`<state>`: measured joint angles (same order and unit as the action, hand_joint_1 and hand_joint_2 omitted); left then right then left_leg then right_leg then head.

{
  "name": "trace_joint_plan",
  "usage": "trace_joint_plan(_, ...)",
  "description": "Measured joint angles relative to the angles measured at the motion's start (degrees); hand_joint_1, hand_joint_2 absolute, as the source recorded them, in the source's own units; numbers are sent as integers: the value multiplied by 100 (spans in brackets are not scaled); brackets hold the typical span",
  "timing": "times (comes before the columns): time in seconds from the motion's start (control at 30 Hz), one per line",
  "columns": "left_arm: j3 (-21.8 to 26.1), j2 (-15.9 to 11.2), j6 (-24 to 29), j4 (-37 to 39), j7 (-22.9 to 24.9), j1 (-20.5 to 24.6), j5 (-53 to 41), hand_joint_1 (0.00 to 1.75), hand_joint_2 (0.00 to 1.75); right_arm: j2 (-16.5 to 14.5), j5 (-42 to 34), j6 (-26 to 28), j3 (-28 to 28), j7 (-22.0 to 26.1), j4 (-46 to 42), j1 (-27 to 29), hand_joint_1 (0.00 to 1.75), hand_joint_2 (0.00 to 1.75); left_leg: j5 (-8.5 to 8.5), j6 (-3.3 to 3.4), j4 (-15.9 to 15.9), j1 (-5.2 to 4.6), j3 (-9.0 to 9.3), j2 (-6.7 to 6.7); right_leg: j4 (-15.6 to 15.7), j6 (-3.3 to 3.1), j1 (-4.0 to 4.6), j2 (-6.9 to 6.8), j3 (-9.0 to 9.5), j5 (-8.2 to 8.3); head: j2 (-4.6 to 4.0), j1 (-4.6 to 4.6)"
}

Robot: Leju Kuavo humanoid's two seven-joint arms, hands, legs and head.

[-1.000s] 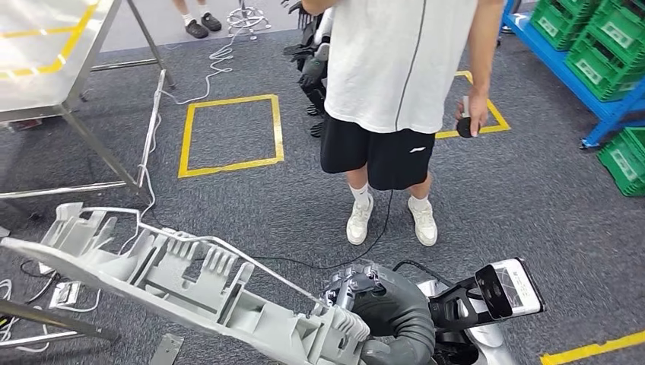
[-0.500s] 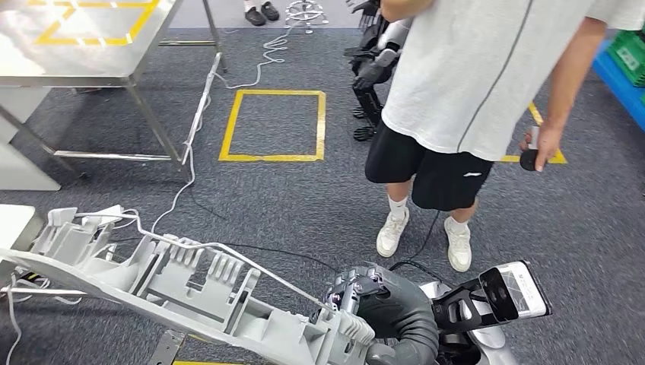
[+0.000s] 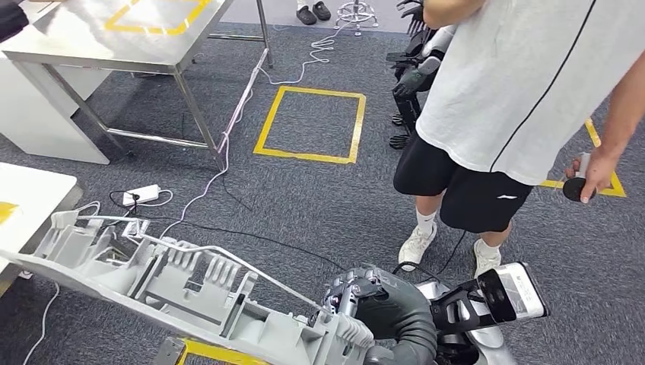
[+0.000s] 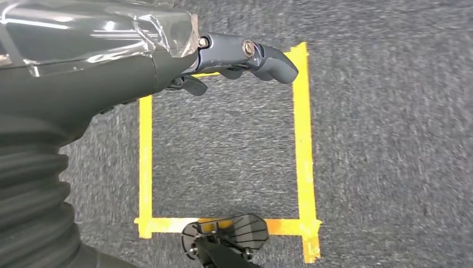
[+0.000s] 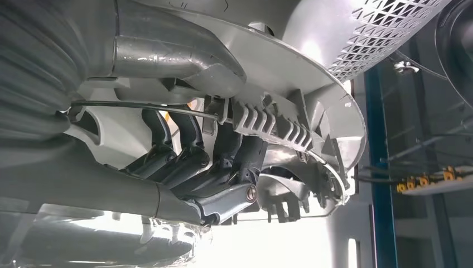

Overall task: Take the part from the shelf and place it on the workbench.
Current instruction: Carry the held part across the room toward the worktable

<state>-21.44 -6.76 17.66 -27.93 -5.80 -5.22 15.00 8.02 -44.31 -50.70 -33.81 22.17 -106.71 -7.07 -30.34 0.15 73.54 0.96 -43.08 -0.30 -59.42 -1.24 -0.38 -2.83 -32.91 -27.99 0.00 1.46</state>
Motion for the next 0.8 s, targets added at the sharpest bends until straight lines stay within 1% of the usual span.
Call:
trace_joint_plan(0.03, 0, -2, 0, -1, 1, -3, -3, 0, 175, -1, -1, -9, 0, 3, 0, 0, 175, 175, 177, 34, -334, -10, 176, 51, 1, -8, 14, -62, 17, -14, 0, 0)
trace_joint_plan(0.07, 0, -8, 0, -5, 2, -2, -9, 0, 175, -3, -1, -18, 1, 7, 0, 0, 175, 175, 332, 84, -744, -42, 394, 198, 2, -9, 26, -117, 37, -30, 0, -1)
trace_joint_plan(0.1, -1, -15, 0, -12, 4, 2, -18, 0, 175, -4, -1, -25, 2, 12, 0, 0, 175, 175, 439, 129, -1079, -79, 572, 326, 4, 2, 49, -170, 50, -47, 0, -3)
trace_joint_plan(0.13, -1, -24, 0, -23, 8, 7, -28, 0, 175, -8, -2, -31, 4, 19, 0, 4, 175, 175, 490, 170, -1297, -119, 683, 427, 6, 19, 62, -220, 60, -63, 0, -3)
trace_joint_plan(0.17, -1, -34, 0, -32, 12, 11, -36, 0, 175, -11, -2, -32, 6, 26, 0, 10, 175, 175, 488, 198, -1388, -154, 720, 482, 11, 40, 70, -272, 66, -76, 0, -4)
trace_joint_plan(0.2, -2, -45, 0, -39, 19, 11, -44, 0, 175, -14, -3, -34, 8, 32, 0, 14, 175, 175, 493, 212, -1405, -170, 715, 422, 21, 60, 76, -329, 76, -85, 0, -3)
trace_joint_plan(0.23, -2, -55, 0, -45, 24, 6, -49, 0, 175, -17, -3, -37, 11, 36, -2, 19, 175, 175, 516, 232, -1455, -156, 740, 352, 28, 81, 73, -371, 81, -102, 0, 0)
trace_joint_plan(0.27, -2, -60, -1, -52, 31, 0, -54, 0, 175, -17, -2, -39, 15, 38, -2, 23, 175, 175, 544, 249, -1521, -141, 781, 283, -2, 98, 67, -324, 83, -131, 0, -6)
trace_joint_plan(0.3, -3, -62, -3, -64, 38, 2, -59, 0, 175, -16, -3, -43, 20, 43, -3, 26, 175, 175, 576, 272, -1585, -119, 828, 211, -115, 100, 60, -212, 43, -195, 0, -9)
trace_joint_plan(0.33, -4, -58, -5, -77, 43, 14, -63, 0, 175, -9, -4, -46, 25, 48, -3, 31, 175, 175, 606, 289, -1639, -93, 872, 136, -341, 94, 48, -58, -59, -296, 0, -19)
trace_joint_plan(0.37, -4, -54, -8, -88, 48, 32, -67, 0, 175, 2, -5, -49, 27, 52, -1, 40, 175, 175, 614, 298, -1654, -89, 887, 61, -679, 79, 27, 106, -218, -422, 0, -29)
trace_joint_plan(0.4, -4, -51, -11, -96, 53, 51, -71, 0, 175, 14, -6, -53, 29, 57, 1, 52, 175, 175, 618, 303, -1653, -83, 889, -24, -1065, 74, 8, 196, -427, -548, 0, -33)
trace_joint_plan(0.43, -5, -47, -13, -98, 59, 60, -75, 0, 175, 26, -4, -56, 29, 57, 2, 64, 175, 175, 616, 301, -1652, -79, 890, -113, -1371, 92, -13, 235, -609, -624, 0, -38)
trace_joint_plan(0.47, -5, -42, -16, -99, 63, 59, -80, 0, 175, 35, -3, -59, 28, 58, 4, 75, 175, 175, 612, 295, -1649, -74, 893, -201, -1507, 134, -38, 249, -714, -623, 0, -38)
trace_joint_plan(0.5, -6, -35, -18, -100, 67, 55, -84, 0, 175, 42, -3, -62, 28, 58, 5, 81, 175, 175, 606, 284, -1642, -64, 897, -287, -1418, 199, -64, 256, -711, -532, 0, -38)
trace_joint_plan(0.53, -7, -29, -21, -101, 70, 51, -89, 0, 175, 45, -3, -67, 28, 58, 6, 82, 175, 175, 595, 263, -1626, -50, 901, -369, -1117, 277, -95, 283, -597, -372, 0, -38)
trace_joint_plan(0.57, -7, -25, -23, -103, 71, 49, -93, 0, 175, 48, -2, -73, 28, 58, 7, 81, 175, 175, 575, 229, -1595, -33, 895, -447, -713, 350, -134, 359, -430, -194, 0, -39)
trace_joint_plan(0.6, -7, -25, -22, -104, 72, 49, -96, 0, 175, 47, -1, -81, 27, 58, 8, 80, 175, 175, 547, 184, -1552, -27, 880, -520, -370, 381, -155, 435, -270, -53, 0, -43)
trace_joint_plan(0.63, -7, -27, -20, -107, 73, 45, -99, 0, 175, 45, -1, -89, 26, 58, 9, 79, 175, 175, 524, 141, -1518, -24, 861, -575, -143, 375, -162, 495, -162, 36, 0, -43)
trace_joint_plan(0.67, -7, -30, -18, -108, 75, 36, -101, 0, 175, 41, -1, -96, 24, 58, 10, 76, 175, 175, 510, 105, -1496, -22, 841, -618, -45, 339, -153, 527, -114, 72, 0, -43)
trace_joint_plan(0.7, -7, -32, -15, -108, 77, 23, -102, 0, 175, 36, -1, -102, 22, 57, 10, 73, 175, 175, 507, 78, -1493, -19, 828, -650, -47, 282, -127, 501, -105, 76, 0, -42)
trace_joint_plan(0.73, -7, -32, -14, -108, 79, 7, -103, 0, 175, 32, -1, -106, 22, 57, 11, 70, 175, 175, 509, 61, -1498, -4, 821, -674, -47, 239, -126, 463, -106, 84, 0, -39)
trace_joint_plan(0.77, -7, -31, -14, -107, 81, -6, -103, 0, 175, 26, 2, -110, 22, 56, 11, 64, 175, 175, 491, 43, -1471, 6, 809, -619, -40, 203, -127, 425, -98, 91, 0, -38)
trace_joint_plan(0.8, -7, -31, -13, -107, 83, -7, -103, 0, 175, 21, 4, -116, 21, 55, 11, 62, 175, 175, 429, 23, -1367, 9, 764, -498, -33, 165, -129, 379, -86, 90, 0, -28)
